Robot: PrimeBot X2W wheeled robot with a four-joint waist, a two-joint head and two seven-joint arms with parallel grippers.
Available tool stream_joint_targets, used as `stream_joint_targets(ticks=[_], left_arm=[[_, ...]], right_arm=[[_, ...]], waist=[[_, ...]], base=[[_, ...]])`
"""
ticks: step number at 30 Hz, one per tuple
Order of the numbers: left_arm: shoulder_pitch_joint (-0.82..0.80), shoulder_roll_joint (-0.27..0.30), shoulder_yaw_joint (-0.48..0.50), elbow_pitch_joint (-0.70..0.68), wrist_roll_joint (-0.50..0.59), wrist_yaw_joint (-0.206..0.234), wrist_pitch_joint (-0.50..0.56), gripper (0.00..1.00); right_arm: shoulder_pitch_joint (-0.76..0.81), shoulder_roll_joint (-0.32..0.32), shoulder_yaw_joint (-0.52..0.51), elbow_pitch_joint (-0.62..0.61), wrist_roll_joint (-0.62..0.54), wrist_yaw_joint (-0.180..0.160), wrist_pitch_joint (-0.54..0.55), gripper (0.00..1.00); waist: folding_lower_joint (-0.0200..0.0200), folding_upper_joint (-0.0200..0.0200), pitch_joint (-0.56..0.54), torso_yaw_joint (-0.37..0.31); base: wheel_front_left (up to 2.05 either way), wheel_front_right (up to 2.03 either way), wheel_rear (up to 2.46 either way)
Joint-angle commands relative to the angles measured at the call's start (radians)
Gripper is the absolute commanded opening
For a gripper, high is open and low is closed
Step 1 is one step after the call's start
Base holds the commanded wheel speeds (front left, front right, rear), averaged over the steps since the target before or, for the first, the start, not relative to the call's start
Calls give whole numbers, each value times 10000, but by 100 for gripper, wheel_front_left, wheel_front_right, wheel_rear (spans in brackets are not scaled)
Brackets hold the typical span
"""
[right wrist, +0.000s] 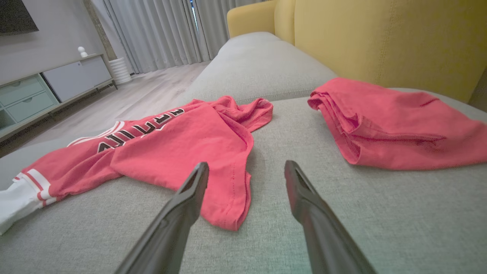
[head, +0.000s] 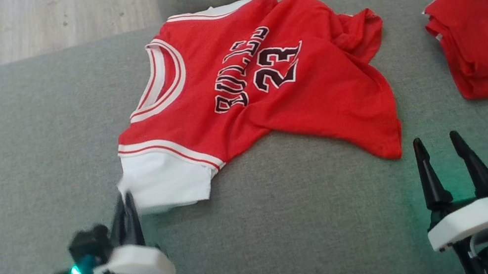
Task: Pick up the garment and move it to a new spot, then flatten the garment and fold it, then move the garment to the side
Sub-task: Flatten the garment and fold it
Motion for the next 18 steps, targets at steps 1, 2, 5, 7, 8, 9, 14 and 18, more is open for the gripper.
stream_joint_targets(ticks=[1, 2, 5, 7, 8, 9, 14, 18], left_arm=[[-157, 176, 505, -927, -62, 84, -165, 0], [-81, 180, 593, -1463, 22, 107, -170, 0], [355, 154, 866, -2894, 244, 146, -175, 0], [623, 123, 993, -3673, 398, 141, -176, 0], [745, 106, 1057, -3989, 443, 131, -176, 0], [846, 89, 1112, -4273, 487, 115, -177, 0], [1148, 20, 1502, -5515, 650, 251, -178, 0], [1281, 0, 1557, -5842, 713, 263, -178, 0]], right_arm=[[-355, -51, 234, -115, -25, -9, -20, 100], [-358, -51, 219, -7, -75, -9, 55, 100], [-399, -51, 127, 448, -220, -9, 370, 100], [-475, -51, 88, 792, -62, -9, 570, 100], [-536, -51, 92, 987, 40, -9, 669, 100], [-619, -51, 149, 1176, 164, -9, 742, 100], [-1136, -51, 512, 2186, 1226, -9, 878, 100], [-1482, -51, 741, 2847, 1762, -9, 859, 100]], waist=[[-1, 0, -52, 85], [-1, 0, -65, 124], [-1, 0, -110, 219], [-1, 0, -131, 282], [-1, 0, -141, 306], [-1, 0, -145, 335], [-1, 0, -156, 470], [-1, 0, -134, 550]], base=[[0, 0, 0], [0, 0, 0], [0, 0, 0], [0, 0, 0], [0, 0, 0], [0, 0, 0], [0, 0, 0], [0, 0, 0]])
